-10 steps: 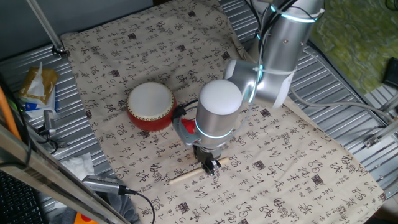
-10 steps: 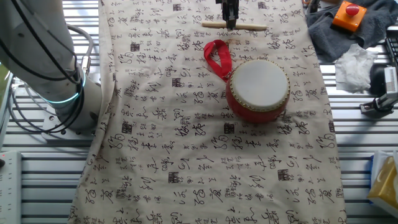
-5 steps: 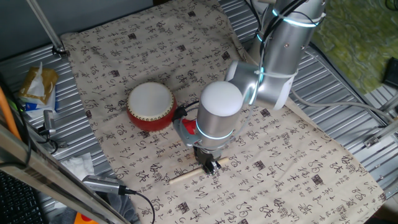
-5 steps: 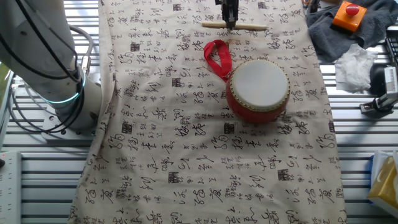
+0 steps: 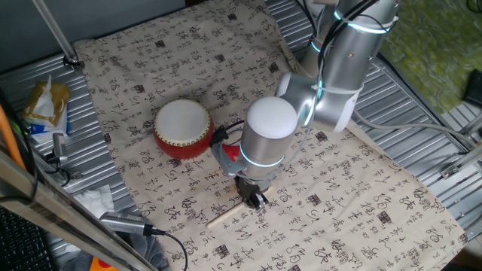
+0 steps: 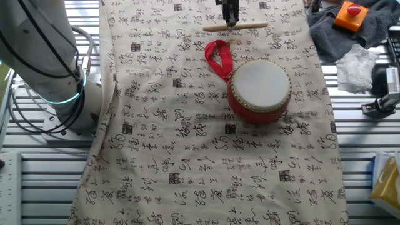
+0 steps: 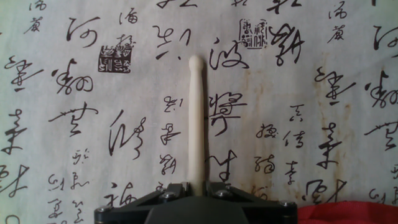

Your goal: Play the drum

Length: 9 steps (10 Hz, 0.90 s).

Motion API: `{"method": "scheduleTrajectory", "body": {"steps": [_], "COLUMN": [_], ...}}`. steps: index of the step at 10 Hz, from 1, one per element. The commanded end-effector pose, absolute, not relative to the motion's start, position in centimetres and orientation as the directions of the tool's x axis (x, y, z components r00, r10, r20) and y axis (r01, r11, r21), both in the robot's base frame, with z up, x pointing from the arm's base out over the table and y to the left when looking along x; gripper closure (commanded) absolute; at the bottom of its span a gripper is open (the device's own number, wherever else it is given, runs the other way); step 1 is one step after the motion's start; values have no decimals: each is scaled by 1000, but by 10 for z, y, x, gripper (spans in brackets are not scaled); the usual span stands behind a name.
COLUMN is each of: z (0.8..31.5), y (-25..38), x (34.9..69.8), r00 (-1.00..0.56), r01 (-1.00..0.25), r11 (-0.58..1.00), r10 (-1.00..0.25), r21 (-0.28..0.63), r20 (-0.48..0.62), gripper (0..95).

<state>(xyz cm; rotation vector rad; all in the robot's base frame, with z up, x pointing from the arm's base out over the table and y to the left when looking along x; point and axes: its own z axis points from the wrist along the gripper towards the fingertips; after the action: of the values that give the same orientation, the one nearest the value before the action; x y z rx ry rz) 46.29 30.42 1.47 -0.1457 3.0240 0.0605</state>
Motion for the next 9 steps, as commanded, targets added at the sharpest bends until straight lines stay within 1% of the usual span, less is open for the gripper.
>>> {"method": "scheduleTrajectory", "body": {"steps": [1,3,9], "z": [16,26,75], "y": [304,303,292], "x": [463,464,462], "r00": [-989,-988,-985], "r01": [-101,-108,-155], "r11": [994,993,987], "r10": [-97,-104,-152], "r21": [35,36,35], "r20": [-114,-112,-78], "gripper": [950,950,950]}}
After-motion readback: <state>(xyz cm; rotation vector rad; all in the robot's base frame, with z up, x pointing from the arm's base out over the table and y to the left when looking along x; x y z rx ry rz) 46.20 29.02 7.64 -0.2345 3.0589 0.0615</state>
